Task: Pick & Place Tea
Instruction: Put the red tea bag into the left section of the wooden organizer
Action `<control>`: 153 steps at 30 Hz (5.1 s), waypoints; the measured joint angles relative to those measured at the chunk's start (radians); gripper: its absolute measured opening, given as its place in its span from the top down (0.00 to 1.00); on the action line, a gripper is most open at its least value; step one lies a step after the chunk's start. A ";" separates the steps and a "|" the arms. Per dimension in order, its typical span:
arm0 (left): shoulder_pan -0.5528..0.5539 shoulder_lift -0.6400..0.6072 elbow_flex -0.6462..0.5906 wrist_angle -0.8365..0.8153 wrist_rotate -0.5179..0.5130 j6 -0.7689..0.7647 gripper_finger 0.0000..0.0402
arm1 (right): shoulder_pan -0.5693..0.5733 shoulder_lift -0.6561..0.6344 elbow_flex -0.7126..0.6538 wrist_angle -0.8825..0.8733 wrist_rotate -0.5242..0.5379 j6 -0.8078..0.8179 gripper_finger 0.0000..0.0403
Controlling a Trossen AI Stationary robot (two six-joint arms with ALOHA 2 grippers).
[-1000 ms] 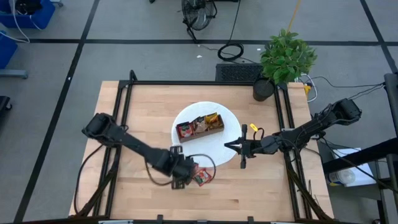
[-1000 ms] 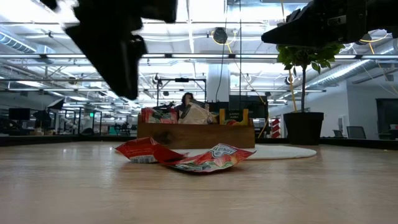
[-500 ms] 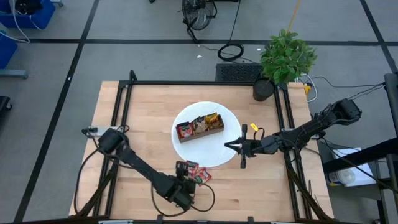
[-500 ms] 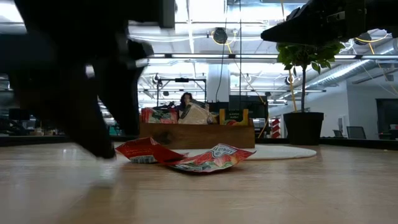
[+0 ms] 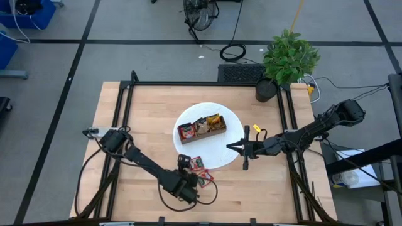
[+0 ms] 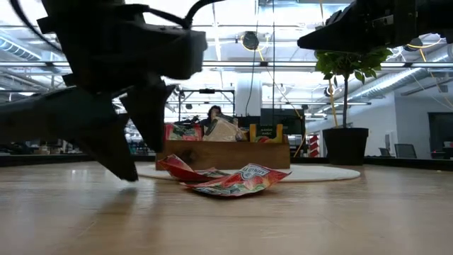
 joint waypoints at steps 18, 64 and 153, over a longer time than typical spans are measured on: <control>0.070 -0.003 -0.001 -0.028 -0.125 0.221 0.39 | 0.000 0.000 0.000 0.000 -0.001 0.000 1.00; 0.027 -0.010 -0.032 0.074 -0.569 0.349 0.97 | -0.004 0.000 0.000 -0.004 -0.001 0.098 1.00; 0.298 -0.253 -0.017 0.621 0.044 0.030 0.41 | -0.129 0.093 0.144 -0.286 -0.299 0.240 1.00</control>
